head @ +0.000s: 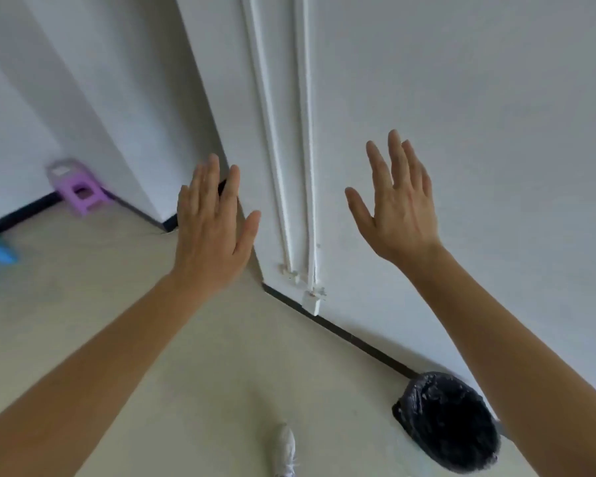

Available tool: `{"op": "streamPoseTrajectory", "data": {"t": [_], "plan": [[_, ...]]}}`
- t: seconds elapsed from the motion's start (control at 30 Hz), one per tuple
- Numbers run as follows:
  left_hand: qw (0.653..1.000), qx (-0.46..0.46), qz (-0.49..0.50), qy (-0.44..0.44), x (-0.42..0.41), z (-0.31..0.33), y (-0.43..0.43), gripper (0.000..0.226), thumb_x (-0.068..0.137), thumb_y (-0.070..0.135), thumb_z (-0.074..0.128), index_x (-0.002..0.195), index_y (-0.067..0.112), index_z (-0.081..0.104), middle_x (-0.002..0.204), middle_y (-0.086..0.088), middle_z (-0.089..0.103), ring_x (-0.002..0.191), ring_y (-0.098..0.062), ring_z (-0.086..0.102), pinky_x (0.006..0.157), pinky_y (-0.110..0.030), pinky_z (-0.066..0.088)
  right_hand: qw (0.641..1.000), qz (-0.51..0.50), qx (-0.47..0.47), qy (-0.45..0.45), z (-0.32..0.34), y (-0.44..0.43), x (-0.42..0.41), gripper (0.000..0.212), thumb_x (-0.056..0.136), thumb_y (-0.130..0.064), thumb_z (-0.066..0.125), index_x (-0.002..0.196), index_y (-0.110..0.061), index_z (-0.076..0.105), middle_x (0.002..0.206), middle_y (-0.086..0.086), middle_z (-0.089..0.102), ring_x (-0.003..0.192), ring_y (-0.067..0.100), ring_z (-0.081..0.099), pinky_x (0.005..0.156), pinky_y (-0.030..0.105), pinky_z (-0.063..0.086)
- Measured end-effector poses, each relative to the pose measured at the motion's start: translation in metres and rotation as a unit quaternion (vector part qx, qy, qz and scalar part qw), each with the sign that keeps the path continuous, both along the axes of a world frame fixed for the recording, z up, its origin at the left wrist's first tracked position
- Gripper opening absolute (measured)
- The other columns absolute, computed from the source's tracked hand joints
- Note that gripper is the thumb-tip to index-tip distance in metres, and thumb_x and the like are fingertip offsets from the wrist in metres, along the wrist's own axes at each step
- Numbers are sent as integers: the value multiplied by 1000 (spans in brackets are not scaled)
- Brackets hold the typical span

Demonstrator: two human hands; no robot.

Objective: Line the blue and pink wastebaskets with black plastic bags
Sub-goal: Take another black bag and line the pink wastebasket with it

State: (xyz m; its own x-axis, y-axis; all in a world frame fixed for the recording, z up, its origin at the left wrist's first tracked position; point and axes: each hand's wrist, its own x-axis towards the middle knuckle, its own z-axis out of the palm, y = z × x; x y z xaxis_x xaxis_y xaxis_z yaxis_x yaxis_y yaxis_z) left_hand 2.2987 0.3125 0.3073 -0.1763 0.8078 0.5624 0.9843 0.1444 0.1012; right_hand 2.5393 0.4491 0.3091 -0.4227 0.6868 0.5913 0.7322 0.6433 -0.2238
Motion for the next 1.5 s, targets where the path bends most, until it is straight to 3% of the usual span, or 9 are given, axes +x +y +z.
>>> {"op": "streamPoseTrajectory", "data": {"t": [0.17, 0.33, 0.53, 0.7, 0.93, 1.2, 1.33, 1.5], "plan": [[982, 15, 187, -13, -115, 12, -143, 66, 100, 46, 30, 154, 12, 14, 163, -16, 2, 151, -31, 1, 119, -55, 11, 983, 183, 24, -2, 24, -60, -191, 67, 102, -52, 36, 157, -14, 26, 164, 19, 17, 150, 38, 18, 120, 50, 20], [933, 58, 353, -36, -231, 20, -285, 67, 99, 47, 30, 153, 9, 19, 162, -18, 9, 151, -33, 5, 118, -57, 16, 943, 329, 37, -9, 39, -156, -381, 67, 101, -51, 40, 156, -14, 27, 164, 19, 18, 149, 38, 21, 119, 53, 25], [886, 68, 457, -44, -349, 38, -389, 68, 99, 50, 27, 154, 10, 18, 163, -14, 11, 150, -32, 7, 117, -56, 21, 904, 426, 15, -20, 47, -241, -559, 68, 101, -49, 43, 157, -14, 24, 165, 17, 14, 150, 37, 19, 120, 51, 23], [882, 59, 467, -25, -453, 49, -400, 67, 99, 48, 30, 153, 10, 20, 163, -13, 12, 151, -29, 7, 117, -55, 23, 892, 451, 6, -19, 46, -258, -663, 69, 99, -51, 38, 157, -16, 24, 164, 17, 18, 149, 36, 23, 117, 49, 26], [901, 68, 427, -41, -622, 11, -335, 65, 99, 48, 33, 153, 12, 22, 162, -12, 14, 150, -31, 13, 117, -52, 24, 891, 452, -4, -36, 13, -209, -830, 70, 98, -55, 31, 157, -17, 24, 164, 16, 18, 149, 35, 24, 118, 49, 28], [896, 43, 441, -20, -870, 32, -275, 67, 99, 48, 31, 155, 14, 17, 164, -11, 9, 151, -27, 7, 121, -46, 16, 862, 506, -19, -26, 36, -169, -1096, 67, 99, -45, 45, 156, -15, 26, 164, 16, 19, 147, 38, 28, 115, 55, 31], [885, 28, 465, 8, -965, 41, -292, 66, 98, 46, 36, 153, 11, 24, 162, -14, 15, 149, -31, 14, 118, -49, 21, 853, 522, -21, -24, 50, -183, -1217, 67, 101, -46, 43, 158, -18, 21, 166, 12, 11, 151, 32, 19, 120, 46, 18], [861, 29, 508, -12, -1103, 19, -337, 68, 97, 48, 33, 153, 11, 23, 162, -16, 15, 149, -35, 16, 116, -52, 26, 835, 549, 5, -42, 38, -211, -1368, 67, 99, -50, 34, 157, -16, 23, 166, 14, 13, 149, 33, 23, 119, 49, 21]]}}
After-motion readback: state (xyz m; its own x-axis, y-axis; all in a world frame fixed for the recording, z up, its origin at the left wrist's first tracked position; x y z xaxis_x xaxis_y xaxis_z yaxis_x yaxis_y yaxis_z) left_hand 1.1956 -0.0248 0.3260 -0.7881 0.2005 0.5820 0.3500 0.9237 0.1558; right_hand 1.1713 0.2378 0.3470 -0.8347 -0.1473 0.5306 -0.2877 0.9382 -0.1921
